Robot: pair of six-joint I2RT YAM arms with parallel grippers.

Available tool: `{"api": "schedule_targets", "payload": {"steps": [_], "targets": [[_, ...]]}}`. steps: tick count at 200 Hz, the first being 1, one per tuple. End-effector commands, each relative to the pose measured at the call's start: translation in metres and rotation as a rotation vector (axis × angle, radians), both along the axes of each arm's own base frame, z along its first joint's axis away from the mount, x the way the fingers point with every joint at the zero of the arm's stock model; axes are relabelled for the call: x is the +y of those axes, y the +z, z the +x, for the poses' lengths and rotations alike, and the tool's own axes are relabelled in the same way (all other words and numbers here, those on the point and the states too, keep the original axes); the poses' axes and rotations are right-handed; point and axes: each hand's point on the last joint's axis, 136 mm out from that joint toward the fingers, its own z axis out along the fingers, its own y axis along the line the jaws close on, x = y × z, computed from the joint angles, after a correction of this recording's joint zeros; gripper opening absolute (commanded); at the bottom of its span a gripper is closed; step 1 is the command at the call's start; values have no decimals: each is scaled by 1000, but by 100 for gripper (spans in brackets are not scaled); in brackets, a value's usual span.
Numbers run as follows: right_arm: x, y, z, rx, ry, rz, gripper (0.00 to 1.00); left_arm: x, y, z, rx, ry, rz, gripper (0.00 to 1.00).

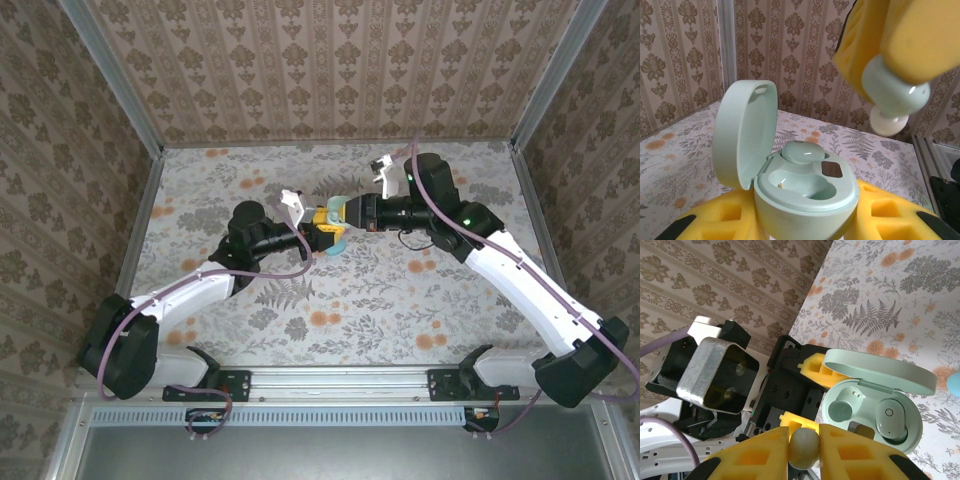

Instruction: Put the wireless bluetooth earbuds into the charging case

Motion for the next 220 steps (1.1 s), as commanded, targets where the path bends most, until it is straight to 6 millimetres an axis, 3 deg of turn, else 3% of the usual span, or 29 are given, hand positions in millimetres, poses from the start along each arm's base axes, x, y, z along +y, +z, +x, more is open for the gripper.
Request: {"api": "schedule_targets", "payload": {"steps": [1, 96, 158, 183, 220], "targets": [[4, 17, 6, -52, -14, 20, 22, -2, 31, -6, -63, -30, -60, 25], [19, 5, 17, -37, -13, 22, 22, -1, 37, -8, -72, -33, -67, 25], [14, -13, 24, -19, -58, -51, 23, 1, 43, -9, -84, -28, -79, 25], [12, -15, 23, -21, -61, -79, 28, 2, 45, -9, -88, -22, -85, 25], [8, -4, 18, -46, -62, -74, 35, 4, 46, -8, -93, -10, -86, 25]]}}
